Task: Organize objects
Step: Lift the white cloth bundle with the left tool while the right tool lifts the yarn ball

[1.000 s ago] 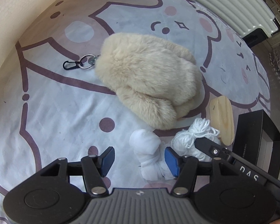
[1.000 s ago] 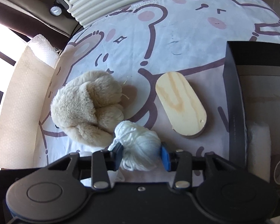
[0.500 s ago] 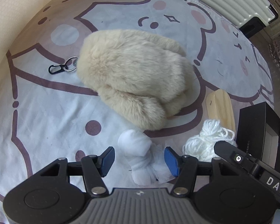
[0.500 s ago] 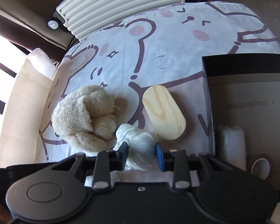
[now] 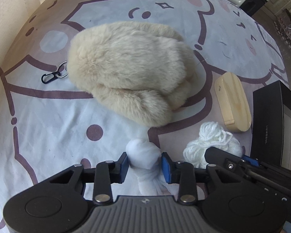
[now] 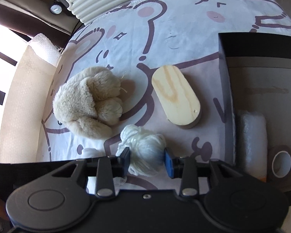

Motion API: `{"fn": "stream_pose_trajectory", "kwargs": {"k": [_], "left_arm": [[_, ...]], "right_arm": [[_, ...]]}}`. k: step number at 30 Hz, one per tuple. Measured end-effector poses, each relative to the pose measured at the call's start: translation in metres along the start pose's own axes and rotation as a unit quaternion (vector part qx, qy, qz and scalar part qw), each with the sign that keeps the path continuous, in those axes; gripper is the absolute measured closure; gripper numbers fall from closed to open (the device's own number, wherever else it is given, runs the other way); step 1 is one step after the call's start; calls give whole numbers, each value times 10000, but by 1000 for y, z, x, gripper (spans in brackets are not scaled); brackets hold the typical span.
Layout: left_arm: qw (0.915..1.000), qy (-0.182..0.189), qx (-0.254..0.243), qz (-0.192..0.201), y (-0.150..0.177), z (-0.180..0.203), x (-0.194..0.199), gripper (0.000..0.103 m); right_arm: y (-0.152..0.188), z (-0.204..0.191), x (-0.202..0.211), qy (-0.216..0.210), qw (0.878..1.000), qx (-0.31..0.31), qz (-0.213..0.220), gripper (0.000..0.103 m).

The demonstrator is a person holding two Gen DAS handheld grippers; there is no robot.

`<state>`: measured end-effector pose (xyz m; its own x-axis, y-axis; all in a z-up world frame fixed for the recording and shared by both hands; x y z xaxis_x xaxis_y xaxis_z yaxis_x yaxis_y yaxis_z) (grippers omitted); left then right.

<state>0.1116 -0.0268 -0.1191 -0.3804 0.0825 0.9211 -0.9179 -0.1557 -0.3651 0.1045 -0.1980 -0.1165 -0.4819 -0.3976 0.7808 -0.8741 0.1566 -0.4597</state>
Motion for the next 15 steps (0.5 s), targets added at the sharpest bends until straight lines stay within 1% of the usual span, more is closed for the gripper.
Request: {"fn": "stream_pose_trajectory", "kwargs": {"k": [3, 5, 9, 12, 15], "left_arm": [[9999, 67, -107, 15, 1, 2, 5, 70], [9998, 116, -144, 87, 0, 3, 9, 70], [9987, 72, -296, 404, -5, 4, 22, 71], [9978, 102, -352, 558, -7, 5, 33, 71], [9953, 71, -555, 796, -9, 9, 45, 71]], "right_arm": [[1, -4, -1, 12, 10000, 71, -4, 67], [-1, -5, 3, 36, 9999, 75, 111, 68], [-5, -10, 13, 155, 9991, 229, 332, 70], [-7, -12, 20, 253, 9980, 295, 499, 70], [-10, -14, 30, 369, 9963, 341, 700, 70]]}}
Point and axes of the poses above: each gripper's, at about its wrist camera, not at the fingertips, and x roughly against the way its jaws point, z to its right, y to its underside, the point moved 2 cm from there along -x, roughly the way its jaws point, and after that the axes turned 13 degrees about z, right-handed, at the moved point
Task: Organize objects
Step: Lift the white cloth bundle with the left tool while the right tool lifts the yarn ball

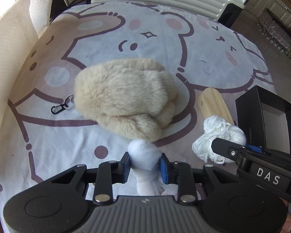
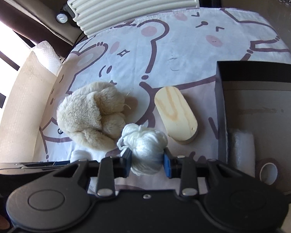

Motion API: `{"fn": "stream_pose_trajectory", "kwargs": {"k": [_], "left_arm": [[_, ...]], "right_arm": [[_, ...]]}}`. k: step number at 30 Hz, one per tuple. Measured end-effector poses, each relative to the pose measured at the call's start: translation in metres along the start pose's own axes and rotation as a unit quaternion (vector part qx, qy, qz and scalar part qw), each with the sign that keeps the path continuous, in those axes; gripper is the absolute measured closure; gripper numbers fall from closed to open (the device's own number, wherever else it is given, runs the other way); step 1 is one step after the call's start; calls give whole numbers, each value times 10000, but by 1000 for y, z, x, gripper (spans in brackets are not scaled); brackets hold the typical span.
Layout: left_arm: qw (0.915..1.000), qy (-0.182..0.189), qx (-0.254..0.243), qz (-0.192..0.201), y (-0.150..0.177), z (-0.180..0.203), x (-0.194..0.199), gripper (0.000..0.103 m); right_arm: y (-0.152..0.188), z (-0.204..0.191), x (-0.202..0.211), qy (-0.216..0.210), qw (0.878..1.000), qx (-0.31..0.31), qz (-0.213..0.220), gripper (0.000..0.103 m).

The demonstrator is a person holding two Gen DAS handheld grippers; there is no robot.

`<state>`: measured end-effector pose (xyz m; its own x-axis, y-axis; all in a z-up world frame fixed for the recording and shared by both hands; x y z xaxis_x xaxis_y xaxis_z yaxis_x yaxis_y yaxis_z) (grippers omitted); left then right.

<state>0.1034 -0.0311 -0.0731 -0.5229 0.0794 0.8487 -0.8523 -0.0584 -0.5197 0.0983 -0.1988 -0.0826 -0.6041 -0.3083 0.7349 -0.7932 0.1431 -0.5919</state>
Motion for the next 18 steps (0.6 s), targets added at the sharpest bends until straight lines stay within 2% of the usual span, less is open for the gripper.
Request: {"fn": "stream_pose_trajectory", "kwargs": {"k": [4, 11, 18], "left_arm": [[9989, -63, -302, 355, -5, 8, 17, 71], [9953, -129, -572, 772, -6, 22, 44, 71], [9906, -234, -763, 1112, -4, 28, 66, 71]], "right_arm": [[-5, -4, 15, 73, 9997, 102, 210, 70], [-7, -5, 40, 144, 9985, 204, 496, 70], [-5, -7, 64, 395, 9956, 425, 733, 70]]}}
Point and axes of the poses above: each gripper's, at about its wrist camera, not at the fingertips, and x roughly against the way its jaws point, z to its right, y to its underside, the point moved 2 cm from there along -x, roughly the way its jaws point, and after that the axes turned 13 degrees about z, right-handed, at the moved point
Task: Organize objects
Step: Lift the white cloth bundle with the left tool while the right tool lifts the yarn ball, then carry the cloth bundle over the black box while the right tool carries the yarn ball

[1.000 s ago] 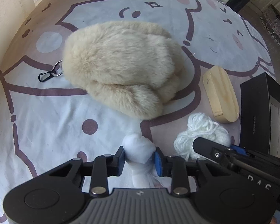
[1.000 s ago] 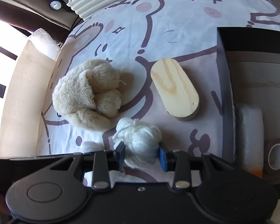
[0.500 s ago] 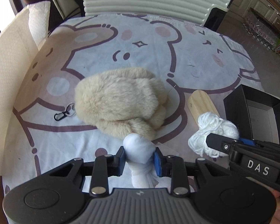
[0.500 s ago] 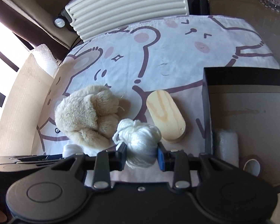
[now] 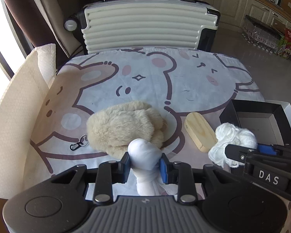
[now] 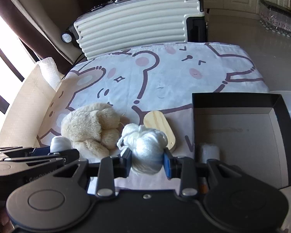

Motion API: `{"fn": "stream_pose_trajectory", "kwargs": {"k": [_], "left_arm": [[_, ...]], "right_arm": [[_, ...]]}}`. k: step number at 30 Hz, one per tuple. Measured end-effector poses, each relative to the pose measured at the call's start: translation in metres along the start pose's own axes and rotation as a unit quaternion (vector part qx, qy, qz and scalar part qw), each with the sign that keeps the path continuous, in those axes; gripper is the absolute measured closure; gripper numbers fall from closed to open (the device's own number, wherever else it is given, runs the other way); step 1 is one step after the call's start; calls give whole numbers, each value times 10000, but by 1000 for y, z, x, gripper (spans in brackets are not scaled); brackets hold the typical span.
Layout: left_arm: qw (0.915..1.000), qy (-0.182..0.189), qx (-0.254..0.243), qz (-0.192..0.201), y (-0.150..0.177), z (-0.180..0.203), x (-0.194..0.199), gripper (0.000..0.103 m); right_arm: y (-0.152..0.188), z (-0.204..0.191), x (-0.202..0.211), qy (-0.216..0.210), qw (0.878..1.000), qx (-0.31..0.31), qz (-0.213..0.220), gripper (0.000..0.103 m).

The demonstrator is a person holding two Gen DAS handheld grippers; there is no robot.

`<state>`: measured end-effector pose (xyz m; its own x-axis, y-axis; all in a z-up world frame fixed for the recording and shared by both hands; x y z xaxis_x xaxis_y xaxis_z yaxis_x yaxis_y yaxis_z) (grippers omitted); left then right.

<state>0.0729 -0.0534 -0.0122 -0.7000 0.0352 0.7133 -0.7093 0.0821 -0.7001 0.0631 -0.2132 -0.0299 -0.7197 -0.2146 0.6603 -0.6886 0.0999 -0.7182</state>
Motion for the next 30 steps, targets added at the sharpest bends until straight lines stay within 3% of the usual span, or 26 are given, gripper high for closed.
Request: {"fn": "stream_pose_trajectory", "kwargs": {"k": [15, 30], "left_arm": [[9978, -24, -333, 569, -3, 16, 34, 71], [9960, 333, -286, 775, -5, 40, 51, 71]], "right_arm": [[-3, 8, 50, 463, 9971, 309, 510, 70], [-3, 26, 81, 844, 9934, 372, 686, 70]]}}
Point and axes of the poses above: each gripper's, at about its wrist camera, not at the fingertips, and x roughly against the way its jaws point, z to its right, y to its underside, the point moved 2 cm from there along -x, roughly the way its jaws point, and after that the axes turned 13 degrees about z, right-handed, at the moved point
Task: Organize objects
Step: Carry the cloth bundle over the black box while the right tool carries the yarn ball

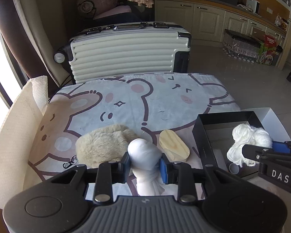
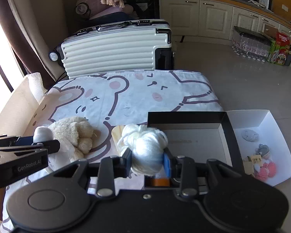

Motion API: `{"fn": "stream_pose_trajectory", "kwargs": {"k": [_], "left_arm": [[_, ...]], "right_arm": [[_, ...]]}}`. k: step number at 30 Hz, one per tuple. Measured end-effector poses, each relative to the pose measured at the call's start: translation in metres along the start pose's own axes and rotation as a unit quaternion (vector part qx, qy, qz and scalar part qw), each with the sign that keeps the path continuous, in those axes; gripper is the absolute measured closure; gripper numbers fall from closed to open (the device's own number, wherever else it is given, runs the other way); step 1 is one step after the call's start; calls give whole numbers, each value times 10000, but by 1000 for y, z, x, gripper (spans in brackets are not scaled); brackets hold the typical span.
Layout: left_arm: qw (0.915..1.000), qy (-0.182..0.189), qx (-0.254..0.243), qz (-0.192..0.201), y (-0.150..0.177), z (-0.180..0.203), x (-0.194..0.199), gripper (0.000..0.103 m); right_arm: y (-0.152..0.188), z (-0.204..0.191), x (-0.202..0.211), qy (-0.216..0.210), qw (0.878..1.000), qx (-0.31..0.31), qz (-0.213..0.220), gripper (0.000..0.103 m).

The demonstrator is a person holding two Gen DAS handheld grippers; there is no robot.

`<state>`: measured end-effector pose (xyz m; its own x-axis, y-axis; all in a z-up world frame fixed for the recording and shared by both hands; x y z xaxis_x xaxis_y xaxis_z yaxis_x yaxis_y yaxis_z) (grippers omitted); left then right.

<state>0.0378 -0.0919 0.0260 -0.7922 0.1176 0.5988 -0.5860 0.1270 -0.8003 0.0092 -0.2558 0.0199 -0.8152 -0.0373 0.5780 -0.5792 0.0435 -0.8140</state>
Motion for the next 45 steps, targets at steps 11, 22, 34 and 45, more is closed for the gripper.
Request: {"fn": "stream_pose_trajectory", "kwargs": {"k": [11, 22, 34, 45], "left_arm": [[9995, 320, 22, 60, -9, 42, -8, 71], [9975, 698, 42, 64, -15, 80, -17, 71], [9946, 1036, -16, 18, -12, 114, -42, 71], [9921, 1229, 222, 139, -15, 116, -66, 71]], "right_arm": [[-10, 38, 5, 348, 9994, 75, 15, 69], [-25, 72, 4, 517, 9985, 135, -127, 69], [-3, 99, -12, 637, 9973, -160, -335, 69], [17, 123, -38, 726, 9938, -617, -579, 69]]}}
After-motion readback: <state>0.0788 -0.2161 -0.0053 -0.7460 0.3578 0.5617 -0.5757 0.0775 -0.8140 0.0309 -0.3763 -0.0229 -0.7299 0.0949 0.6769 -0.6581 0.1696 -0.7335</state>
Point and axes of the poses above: each gripper's, at about its wrist camera, not at the fingertips, and x roughly against the way its jaws point, z to its right, y to its underside, the point moved 2 cm from there along -x, roughly the way its jaws point, and after that the axes turned 13 degrees about z, right-handed, at the moved point
